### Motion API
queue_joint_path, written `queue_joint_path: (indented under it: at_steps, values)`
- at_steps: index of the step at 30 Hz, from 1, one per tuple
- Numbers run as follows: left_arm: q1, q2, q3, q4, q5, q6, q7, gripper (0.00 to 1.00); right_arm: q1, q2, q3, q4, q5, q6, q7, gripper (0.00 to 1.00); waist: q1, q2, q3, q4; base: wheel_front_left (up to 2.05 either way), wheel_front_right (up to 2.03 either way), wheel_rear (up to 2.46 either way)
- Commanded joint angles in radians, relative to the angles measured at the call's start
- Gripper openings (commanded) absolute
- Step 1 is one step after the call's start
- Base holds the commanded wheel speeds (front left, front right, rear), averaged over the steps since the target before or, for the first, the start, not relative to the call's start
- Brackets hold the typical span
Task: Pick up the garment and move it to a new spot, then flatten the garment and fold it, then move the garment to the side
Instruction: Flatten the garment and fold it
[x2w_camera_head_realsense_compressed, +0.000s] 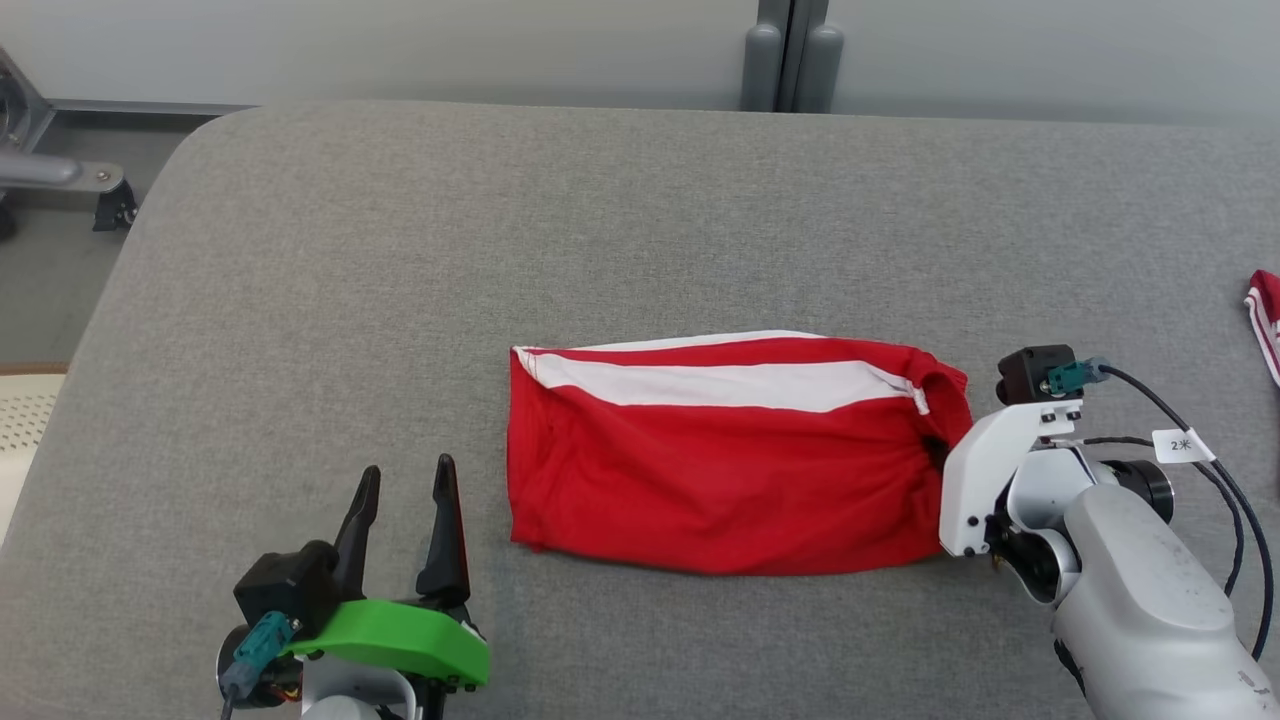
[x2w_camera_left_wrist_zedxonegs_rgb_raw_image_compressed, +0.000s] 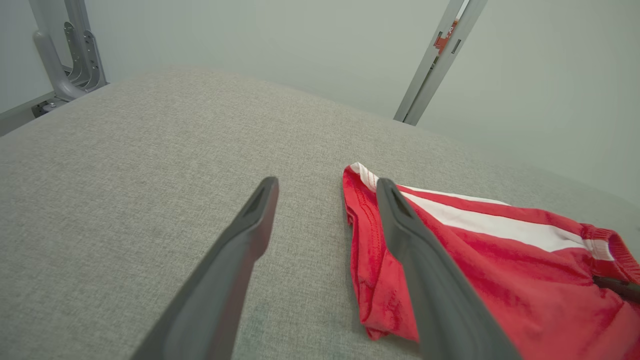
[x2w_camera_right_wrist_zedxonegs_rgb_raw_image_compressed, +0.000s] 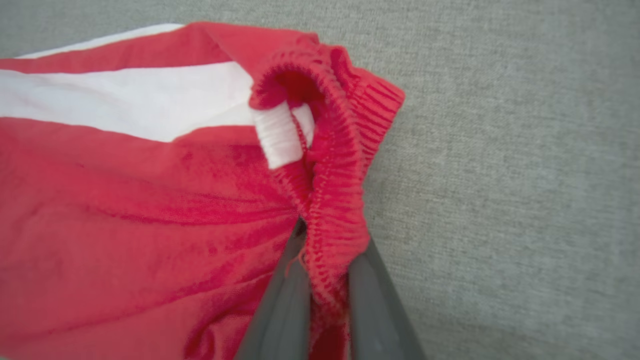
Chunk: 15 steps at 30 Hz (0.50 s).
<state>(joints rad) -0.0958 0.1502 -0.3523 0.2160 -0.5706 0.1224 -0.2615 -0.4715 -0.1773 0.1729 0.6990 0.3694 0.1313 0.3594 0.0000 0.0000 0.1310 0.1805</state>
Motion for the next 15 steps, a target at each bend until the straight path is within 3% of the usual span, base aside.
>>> queue_joint_path:
  at_steps: [1, 11, 15]
  values:
    - [-0.014, 0.009, 0.003, -0.003, 0.004, -0.002, -0.004, 1.0, -0.009, -0.012, 0.007, 0.012, 0.013, -0.002, -0.007, 0.0, 0.0, 0.0, -0.005, -0.024, 0.0, 0.0, 0.0]
    - [-0.005, 0.016, -0.009, -0.02, 0.009, 0.007, 0.005, 1.0, 0.025, -0.144, -0.005, -0.015, 0.129, -0.002, -0.012, 0.0, 0.0, 0.0, -0.014, -0.13, 0.0, 0.0, 0.0]
    - [-0.012, 0.019, -0.013, -0.026, 0.011, 0.009, 0.01, 1.0, 0.046, -0.162, -0.029, -0.06, 0.206, -0.001, -0.001, 0.0, 0.0, 0.0, -0.003, -0.158, 0.0, 0.0, 0.0]
